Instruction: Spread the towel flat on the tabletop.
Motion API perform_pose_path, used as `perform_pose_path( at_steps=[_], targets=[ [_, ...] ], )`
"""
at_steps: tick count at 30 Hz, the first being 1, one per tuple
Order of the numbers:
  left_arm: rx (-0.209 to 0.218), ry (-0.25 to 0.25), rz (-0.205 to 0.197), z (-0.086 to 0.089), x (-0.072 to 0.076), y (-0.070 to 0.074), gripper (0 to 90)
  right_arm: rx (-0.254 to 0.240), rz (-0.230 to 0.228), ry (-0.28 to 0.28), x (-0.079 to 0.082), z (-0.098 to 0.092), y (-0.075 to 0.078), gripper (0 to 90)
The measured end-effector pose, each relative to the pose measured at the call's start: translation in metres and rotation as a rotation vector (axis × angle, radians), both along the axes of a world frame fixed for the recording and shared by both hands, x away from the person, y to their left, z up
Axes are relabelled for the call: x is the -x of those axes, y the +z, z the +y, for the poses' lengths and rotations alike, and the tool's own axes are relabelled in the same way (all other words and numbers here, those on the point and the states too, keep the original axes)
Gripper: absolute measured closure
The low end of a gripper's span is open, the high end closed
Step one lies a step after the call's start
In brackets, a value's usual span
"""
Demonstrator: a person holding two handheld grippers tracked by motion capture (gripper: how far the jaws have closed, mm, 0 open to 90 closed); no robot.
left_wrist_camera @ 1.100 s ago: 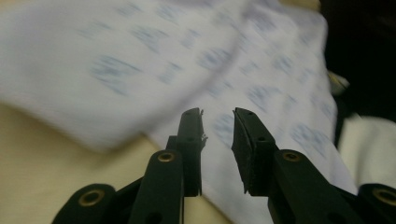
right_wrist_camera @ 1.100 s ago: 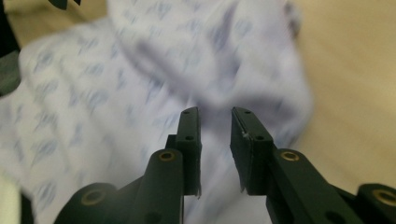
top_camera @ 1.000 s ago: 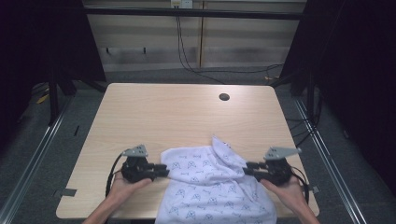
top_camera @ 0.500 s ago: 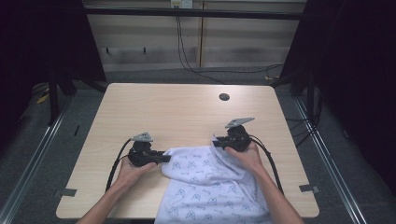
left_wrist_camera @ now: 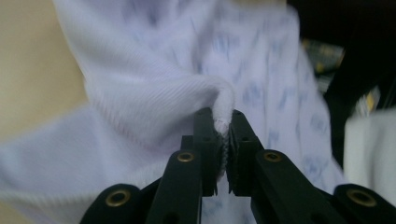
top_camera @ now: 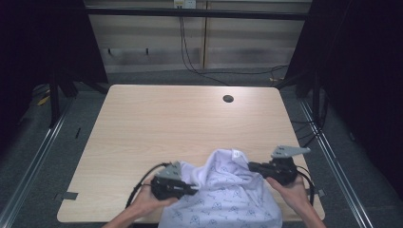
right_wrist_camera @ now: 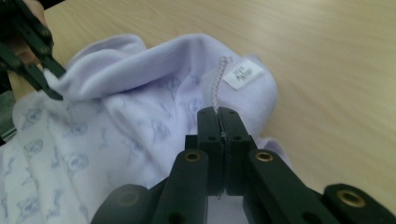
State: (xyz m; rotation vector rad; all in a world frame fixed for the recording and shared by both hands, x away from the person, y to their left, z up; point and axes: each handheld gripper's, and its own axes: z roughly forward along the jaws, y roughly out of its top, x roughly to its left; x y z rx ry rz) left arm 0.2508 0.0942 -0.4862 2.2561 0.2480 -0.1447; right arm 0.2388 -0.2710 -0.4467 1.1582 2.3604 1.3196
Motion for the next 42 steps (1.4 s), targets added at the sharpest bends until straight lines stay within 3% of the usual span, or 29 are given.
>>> perform_pose_path(
  at_steps=[2, 4, 8, 12, 14, 18, 21, 24, 25, 27, 30, 31, 33, 36, 42],
  targets=[
    [-0.052, -0.016, 0.025, -0.004, 0.004, -0.008, 80.6, 0.005, 0.015, -0.038, 0.013, -0.015, -0.007, 88.9],
    [-0.044, -0.016, 0.045, -0.002, 0.002, -0.007, 76.3, 0.013, 0.027, -0.08, 0.019, -0.029, -0.014, 88.9],
    [0.015, 0.019, 0.077, 0.007, -0.002, -0.001, 63.8, -0.047, 0.031, -0.162, 0.021, -0.048, -0.017, 88.9],
    [0.082, 0.052, 0.089, 0.021, -0.008, 0.006, 54.6, -0.047, 0.028, -0.161, 0.017, -0.046, -0.018, 88.9],
    [0.124, 0.092, 0.088, 0.03, -0.012, 0.011, 50.1, -0.048, 0.024, -0.158, 0.017, -0.043, -0.017, 88.8],
    [0.221, 0.173, 0.14, 0.034, -0.026, 0.014, 56.9, -0.047, 0.02, -0.144, 0.015, -0.04, -0.015, 88.5],
    [0.183, 0.146, 0.137, 0.019, -0.031, 0.01, 59.5, -0.049, 0.017, -0.143, 0.013, -0.039, -0.016, 88.4],
    [0.118, 0.139, 0.134, 0.005, -0.034, -0.001, 52.6, -0.051, 0.022, -0.143, 0.012, -0.039, -0.016, 88.2],
    [0.11, 0.121, 0.161, 0.003, -0.034, -0.004, 49.9, -0.051, 0.021, -0.143, 0.012, -0.039, -0.016, 88.2],
    [0.09, 0.114, 0.136, -0.004, -0.029, -0.005, 50.4, -0.051, 0.017, -0.142, 0.012, -0.039, -0.015, 88.2],
    [0.065, 0.087, 0.154, -0.012, -0.025, -0.011, 56.4, -0.052, 0.014, -0.142, 0.011, -0.04, -0.016, 88.2],
    [0.061, 0.06, 0.157, -0.014, -0.023, -0.013, 62.9, -0.052, 0.015, -0.143, 0.011, -0.04, -0.016, 88.2],
    [0.056, 0.042, 0.124, -0.015, -0.018, -0.011, 79.0, -0.051, 0.012, -0.143, 0.011, -0.039, -0.015, 88.2],
    [0.11, 0.053, 0.114, -0.007, -0.02, 0.0, 85.2, -0.057, 0.0, -0.148, 0.012, -0.039, -0.013, 88.2],
    [0.225, 0.183, 0.061, 0.034, -0.04, 0.031, 85.7, -0.073, -0.059, -0.172, 0.01, -0.044, 0.001, 88.6]
  ],
)
